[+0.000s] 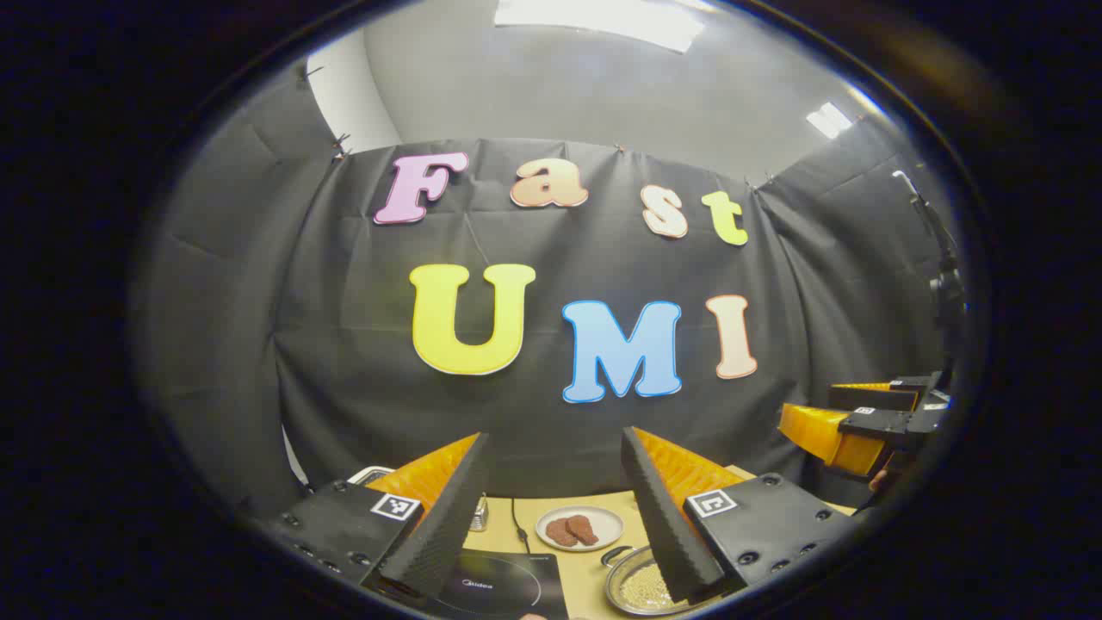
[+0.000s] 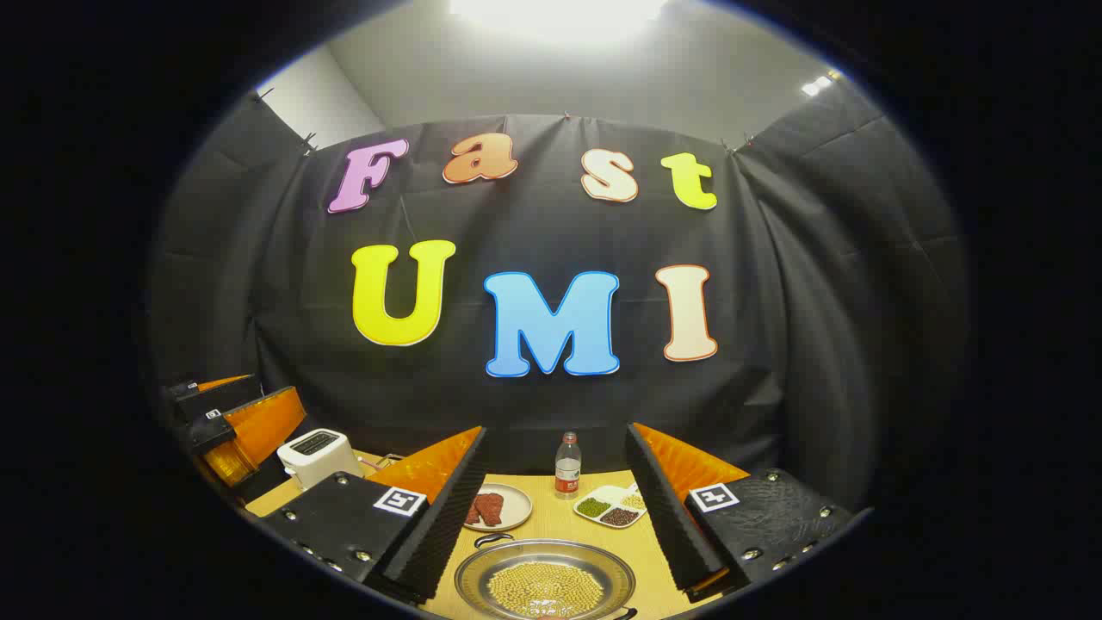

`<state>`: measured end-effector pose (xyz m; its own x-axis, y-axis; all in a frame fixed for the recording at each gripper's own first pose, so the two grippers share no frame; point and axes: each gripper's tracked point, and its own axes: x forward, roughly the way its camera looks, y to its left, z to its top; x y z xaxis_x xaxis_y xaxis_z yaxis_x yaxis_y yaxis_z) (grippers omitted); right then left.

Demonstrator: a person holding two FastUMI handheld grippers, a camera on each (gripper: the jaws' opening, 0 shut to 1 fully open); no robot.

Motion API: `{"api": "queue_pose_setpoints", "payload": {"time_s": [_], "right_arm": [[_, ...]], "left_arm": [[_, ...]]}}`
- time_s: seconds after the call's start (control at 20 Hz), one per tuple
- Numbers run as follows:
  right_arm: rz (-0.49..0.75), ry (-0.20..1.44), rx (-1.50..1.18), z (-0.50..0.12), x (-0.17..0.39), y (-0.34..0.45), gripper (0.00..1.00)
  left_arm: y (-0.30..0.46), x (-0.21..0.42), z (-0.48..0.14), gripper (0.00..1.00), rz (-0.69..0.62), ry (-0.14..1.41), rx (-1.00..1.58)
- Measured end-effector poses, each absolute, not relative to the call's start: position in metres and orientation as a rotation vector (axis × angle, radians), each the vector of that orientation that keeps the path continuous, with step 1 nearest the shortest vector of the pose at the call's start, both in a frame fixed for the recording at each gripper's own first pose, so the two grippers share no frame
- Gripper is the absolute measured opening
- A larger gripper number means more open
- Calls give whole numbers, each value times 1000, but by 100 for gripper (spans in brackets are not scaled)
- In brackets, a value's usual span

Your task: First push the handle of the pot to place it horizontally, then grasp the pot with both hands and set it on the induction cooktop.

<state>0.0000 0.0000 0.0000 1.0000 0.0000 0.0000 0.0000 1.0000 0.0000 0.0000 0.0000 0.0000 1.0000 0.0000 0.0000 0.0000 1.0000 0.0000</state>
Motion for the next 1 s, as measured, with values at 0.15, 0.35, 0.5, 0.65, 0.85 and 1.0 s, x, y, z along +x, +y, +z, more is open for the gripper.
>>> {"api": "queue_pose_setpoints", "payload": {"time_s": [0.15,0.35,0.5,0.65,0.85,1.0], "right_arm": [[5,-6,0,1,1,2,95],[7,7,2,-4,-3,0,95],[0,18,9,-6,-5,-5,95],[-3,19,18,-8,-9,-6,95],[13,26,13,-12,-11,-2,95],[22,34,10,-15,-10,-2,95]], "left_arm": [[0,-1,1,97,3,5,-5],[-2,-5,3,95,6,0,3],[-5,-10,1,97,-4,8,9],[-7,-13,3,95,-11,7,19],[-5,-14,2,95,-5,7,20],[-7,-13,0,95,-5,12,20]]}}
